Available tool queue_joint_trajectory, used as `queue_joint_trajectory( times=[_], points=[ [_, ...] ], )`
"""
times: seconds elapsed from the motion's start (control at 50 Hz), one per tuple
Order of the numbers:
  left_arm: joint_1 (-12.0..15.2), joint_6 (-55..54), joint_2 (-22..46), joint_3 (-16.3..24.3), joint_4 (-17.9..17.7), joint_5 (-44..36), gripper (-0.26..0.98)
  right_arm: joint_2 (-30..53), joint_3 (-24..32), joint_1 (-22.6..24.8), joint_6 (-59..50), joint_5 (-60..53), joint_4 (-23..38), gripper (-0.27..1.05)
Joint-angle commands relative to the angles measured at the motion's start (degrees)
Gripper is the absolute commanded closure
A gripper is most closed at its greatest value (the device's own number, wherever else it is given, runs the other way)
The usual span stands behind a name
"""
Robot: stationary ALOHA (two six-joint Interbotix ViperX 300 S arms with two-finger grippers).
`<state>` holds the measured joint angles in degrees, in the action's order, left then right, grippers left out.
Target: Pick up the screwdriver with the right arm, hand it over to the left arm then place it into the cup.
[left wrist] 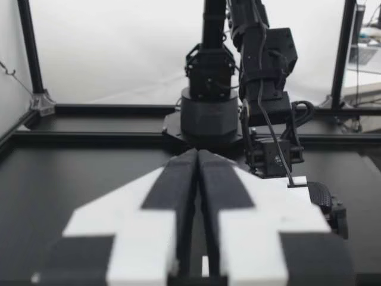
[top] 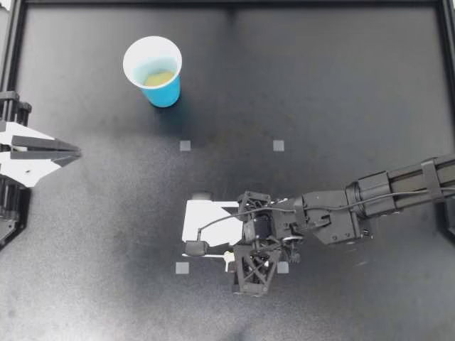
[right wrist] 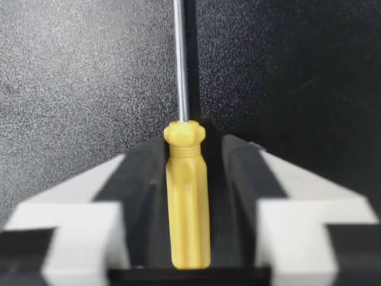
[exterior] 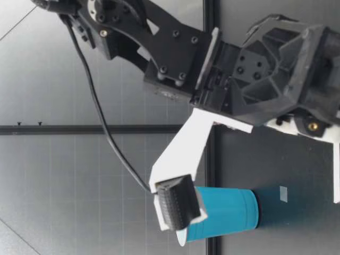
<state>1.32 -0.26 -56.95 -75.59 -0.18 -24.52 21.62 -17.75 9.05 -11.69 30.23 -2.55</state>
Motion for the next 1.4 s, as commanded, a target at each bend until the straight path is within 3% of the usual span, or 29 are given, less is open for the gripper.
queue_joint_trajectory(
  times=[0.0, 0.36, 0.58, 0.72, 0.96, 1.18, 1.38],
  points=[
    [0.09, 0.18, 0.09, 0.79, 0.00, -0.26, 0.56, -1.14, 1.32, 0.44, 0.09, -0.44, 0.09, 0.43],
    [0.09, 0.26, 0.35, 0.53, -0.09, -0.44, 0.56, -2.37, 1.23, 0.79, 0.09, -1.41, 0.09, 0.73],
    [0.09, 0.00, 2.46, 0.35, -0.26, -2.11, 0.52, -6.24, -1.67, 0.79, -0.09, -7.65, 0.09, 0.75],
    [0.09, -0.44, 5.27, 0.26, -0.97, -5.19, 0.39, -11.16, -8.61, 0.53, -1.58, -20.04, -0.18, 0.75],
    [0.09, -2.81, 9.32, -0.88, -1.67, -16.35, 0.05, -16.88, -21.01, -1.58, -5.27, -49.31, -0.35, 0.75],
    [0.09, -3.43, 15.12, 0.00, -1.67, -23.99, 0.03, -17.14, -25.22, -5.27, -3.52, -70.58, -0.44, 0.75],
    [0.00, -5.45, 21.80, 2.20, -1.58, -27.95, 0.03, -16.96, -22.94, -7.12, 2.37, -74.71, -0.44, 0.75]
  ],
)
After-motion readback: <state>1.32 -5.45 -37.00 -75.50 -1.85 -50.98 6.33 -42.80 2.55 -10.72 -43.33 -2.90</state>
